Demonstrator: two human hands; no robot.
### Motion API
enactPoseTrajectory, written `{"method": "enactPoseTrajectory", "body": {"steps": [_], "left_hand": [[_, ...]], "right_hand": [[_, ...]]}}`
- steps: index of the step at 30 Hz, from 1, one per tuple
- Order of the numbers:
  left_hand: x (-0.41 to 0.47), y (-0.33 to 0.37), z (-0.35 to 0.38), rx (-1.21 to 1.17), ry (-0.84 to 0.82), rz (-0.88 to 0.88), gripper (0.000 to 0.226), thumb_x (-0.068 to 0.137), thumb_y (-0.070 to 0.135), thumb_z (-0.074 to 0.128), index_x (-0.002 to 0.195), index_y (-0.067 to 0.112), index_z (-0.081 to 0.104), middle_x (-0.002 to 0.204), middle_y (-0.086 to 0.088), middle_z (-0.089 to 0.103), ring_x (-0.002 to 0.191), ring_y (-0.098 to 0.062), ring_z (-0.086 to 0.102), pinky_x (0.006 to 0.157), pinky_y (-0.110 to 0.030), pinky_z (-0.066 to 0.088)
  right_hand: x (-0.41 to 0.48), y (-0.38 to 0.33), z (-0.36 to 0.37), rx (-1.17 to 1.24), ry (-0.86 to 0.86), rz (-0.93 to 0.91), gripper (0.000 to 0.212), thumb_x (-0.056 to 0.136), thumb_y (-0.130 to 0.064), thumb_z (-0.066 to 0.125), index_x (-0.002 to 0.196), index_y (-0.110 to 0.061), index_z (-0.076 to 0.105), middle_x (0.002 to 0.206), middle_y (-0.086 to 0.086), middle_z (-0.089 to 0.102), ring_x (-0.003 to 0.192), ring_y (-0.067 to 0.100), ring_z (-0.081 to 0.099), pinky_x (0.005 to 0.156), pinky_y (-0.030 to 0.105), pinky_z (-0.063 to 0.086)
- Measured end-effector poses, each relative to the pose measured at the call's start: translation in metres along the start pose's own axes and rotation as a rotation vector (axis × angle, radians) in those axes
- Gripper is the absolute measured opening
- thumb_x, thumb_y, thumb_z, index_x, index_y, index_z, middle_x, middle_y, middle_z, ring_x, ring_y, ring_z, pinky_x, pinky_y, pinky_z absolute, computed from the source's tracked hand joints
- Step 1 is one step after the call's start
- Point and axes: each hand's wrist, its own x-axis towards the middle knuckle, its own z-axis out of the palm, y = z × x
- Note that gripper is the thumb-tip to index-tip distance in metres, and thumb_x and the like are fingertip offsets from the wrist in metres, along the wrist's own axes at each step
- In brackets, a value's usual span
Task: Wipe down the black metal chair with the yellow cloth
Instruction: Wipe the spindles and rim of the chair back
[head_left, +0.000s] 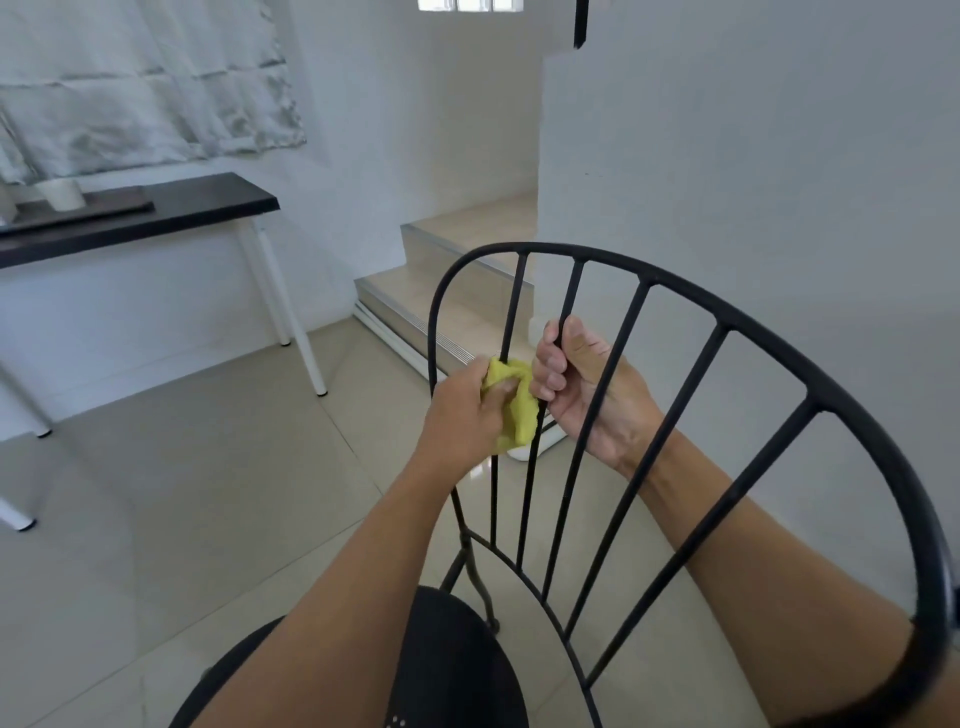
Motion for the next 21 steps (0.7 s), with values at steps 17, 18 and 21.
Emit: {"method": "enactPoseTrajectory", "body": {"steps": [17,18,21], "left_hand": [[0.014,0.024,-0.002,-0.053,0.202,0.107,0.015,0.096,0.021,0.054,0.085,0.011,0.057,0.065,0.003,0.054,0.058,-0.008,0.048,0.052,-0.016,0.036],[0.0,0.013,0.006,-0.059,0.186,0.082,0.015,0.097,0.023,0.054,0.087,0.013,0.057,0.066,0.002,0.056,0.058,-0.011,0.05,0.051,-0.018,0.038],[-0.048,-0.036,0.037,0.001,0.074,-0.054,0.016,0.098,0.032,0.054,0.089,0.019,0.056,0.068,0.007,0.058,0.057,-0.007,0.055,0.052,-0.018,0.046]], "right_hand": [[-0.001,0.0,0.001,-0.042,0.027,-0.005,0.025,0.098,-0.032,0.048,0.089,-0.01,0.056,0.065,-0.001,0.043,0.054,0.009,0.04,0.053,0.022,0.039],[-0.001,0.0,0.001,-0.035,0.022,-0.008,0.024,0.1,-0.031,0.047,0.089,-0.01,0.055,0.065,-0.001,0.043,0.054,0.009,0.04,0.053,0.022,0.039],[-0.001,0.0,0.001,-0.023,0.006,-0.003,0.025,0.103,-0.028,0.043,0.089,-0.01,0.054,0.065,-0.001,0.043,0.054,0.009,0.038,0.053,0.022,0.037]]}}
